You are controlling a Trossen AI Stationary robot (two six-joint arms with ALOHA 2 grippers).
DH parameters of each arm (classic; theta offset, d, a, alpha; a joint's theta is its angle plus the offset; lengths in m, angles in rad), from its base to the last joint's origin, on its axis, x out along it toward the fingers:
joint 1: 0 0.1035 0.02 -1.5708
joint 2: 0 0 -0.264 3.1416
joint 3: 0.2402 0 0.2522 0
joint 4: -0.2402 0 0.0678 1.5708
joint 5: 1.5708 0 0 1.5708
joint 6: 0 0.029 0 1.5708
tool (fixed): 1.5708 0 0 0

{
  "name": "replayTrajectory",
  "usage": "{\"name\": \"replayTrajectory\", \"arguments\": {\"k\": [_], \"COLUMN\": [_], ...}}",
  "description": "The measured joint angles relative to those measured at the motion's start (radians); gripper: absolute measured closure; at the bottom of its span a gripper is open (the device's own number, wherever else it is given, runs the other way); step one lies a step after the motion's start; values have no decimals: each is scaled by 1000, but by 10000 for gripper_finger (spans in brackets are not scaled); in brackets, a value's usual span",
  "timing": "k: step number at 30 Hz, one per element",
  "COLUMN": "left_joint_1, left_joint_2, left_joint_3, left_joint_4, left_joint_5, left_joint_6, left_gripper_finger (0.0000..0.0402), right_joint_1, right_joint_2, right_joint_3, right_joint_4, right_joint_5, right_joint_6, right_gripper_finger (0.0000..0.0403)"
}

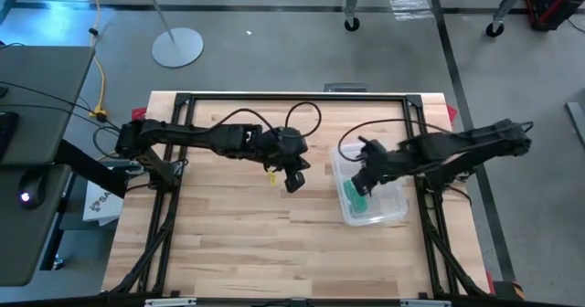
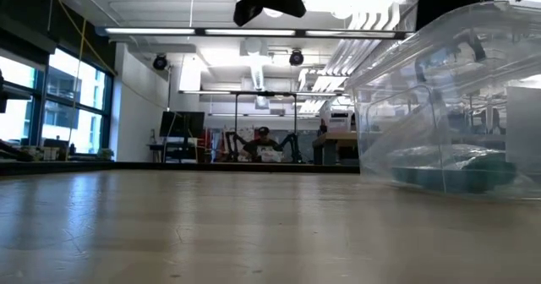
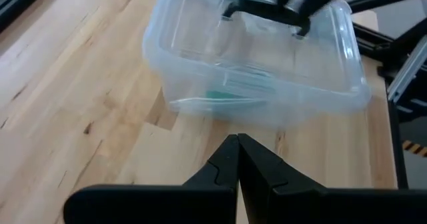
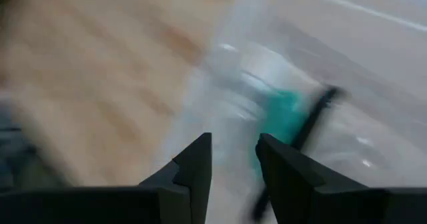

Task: Roll bandage
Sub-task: Return to Home Position

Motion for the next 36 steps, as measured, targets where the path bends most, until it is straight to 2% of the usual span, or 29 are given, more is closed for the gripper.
{"name": "replayTrajectory", "arguments": {"k": [6, 11, 17, 20, 25, 27, 30, 33, 36], "left_joint_1": [2, -5, -11, -11, -11, -11, -11, -14, -19], "left_joint_2": [0, 0, 0, -1, -12, -31, -65, -107, -161], "left_joint_3": [0, 0, 0, 0, 1, 1, 1, 1, 1], "left_joint_4": [-9, -15, -23, -23, -17, -19, -20, -26, -49], "left_joint_5": [0, -1, 0, 0, -1, -1, -8, -24, -51], "left_joint_6": [19, 18, 18, 17, 16, 11, 11, 8, 6], "left_gripper_finger": [401, 401, 401, 401, 401, 401, 401, 401, 401], "right_joint_1": [-44, -22, -22, -22, -16, -16, -17, -33, -70], "right_joint_2": [93, 93, 93, 79, 75, 76, 64, 72, 77], "right_joint_3": [9, 106, 193, 178, 26, -45, -117, -144, -154], "right_joint_4": [-230, -424, -534, -517, -505, -433, -290, -95, 27], "right_joint_5": [-12, 76, 71, 21, -72, -111, -113, -97, -62], "right_joint_6": [109, 294, 296, 324, 322, 306, 260, 223, 160], "right_gripper_finger": [318, 352, 380, 393, 400, 402, 402, 402, 403]}}
